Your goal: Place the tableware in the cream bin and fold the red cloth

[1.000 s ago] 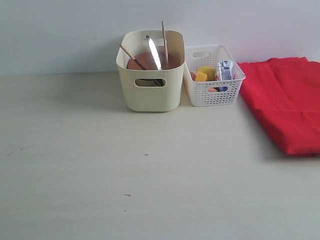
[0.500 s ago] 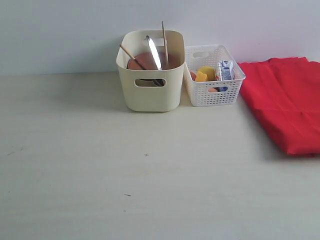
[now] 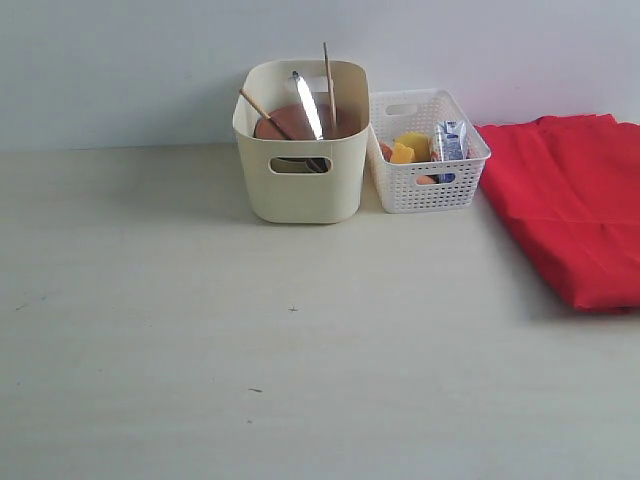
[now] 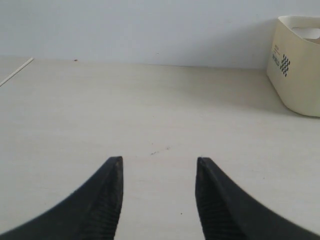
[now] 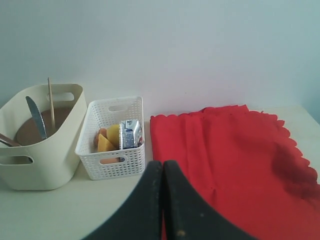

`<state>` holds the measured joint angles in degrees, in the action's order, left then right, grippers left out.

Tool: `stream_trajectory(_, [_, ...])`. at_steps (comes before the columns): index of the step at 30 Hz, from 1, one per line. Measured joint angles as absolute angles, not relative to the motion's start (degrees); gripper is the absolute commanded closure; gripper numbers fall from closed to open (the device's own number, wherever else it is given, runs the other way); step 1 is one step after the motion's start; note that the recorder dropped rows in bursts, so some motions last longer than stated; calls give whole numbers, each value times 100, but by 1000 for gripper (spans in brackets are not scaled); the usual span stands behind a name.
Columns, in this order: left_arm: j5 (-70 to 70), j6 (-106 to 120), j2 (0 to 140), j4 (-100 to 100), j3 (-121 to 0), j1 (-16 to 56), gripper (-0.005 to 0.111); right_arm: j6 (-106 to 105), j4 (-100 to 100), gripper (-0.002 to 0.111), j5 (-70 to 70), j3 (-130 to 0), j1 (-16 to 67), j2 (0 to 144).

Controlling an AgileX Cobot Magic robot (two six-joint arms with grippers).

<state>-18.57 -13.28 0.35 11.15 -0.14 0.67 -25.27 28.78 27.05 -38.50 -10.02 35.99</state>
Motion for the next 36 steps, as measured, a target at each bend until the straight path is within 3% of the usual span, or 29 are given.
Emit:
stream_trajectory(10, [-1857, -1342, 35, 1115, -14, 67, 61, -3617, 3431, 108, 2915, -3361, -1002, 3531])
stream_trajectory(15, [-1866, -1342, 35, 1115, -14, 67, 61, -4215, 3845, 108, 2657, -2761, -987, 2898])
stream_trajectory(26, [-1866, -1342, 35, 1115, -14, 67, 61, -4036, 3903, 108, 1942, -1894, -103, 1593])
stream_trajectory(36, [-1866, -1342, 35, 1115, -14, 67, 61, -3709, 3903, 108, 1868, -1186, -76, 408])
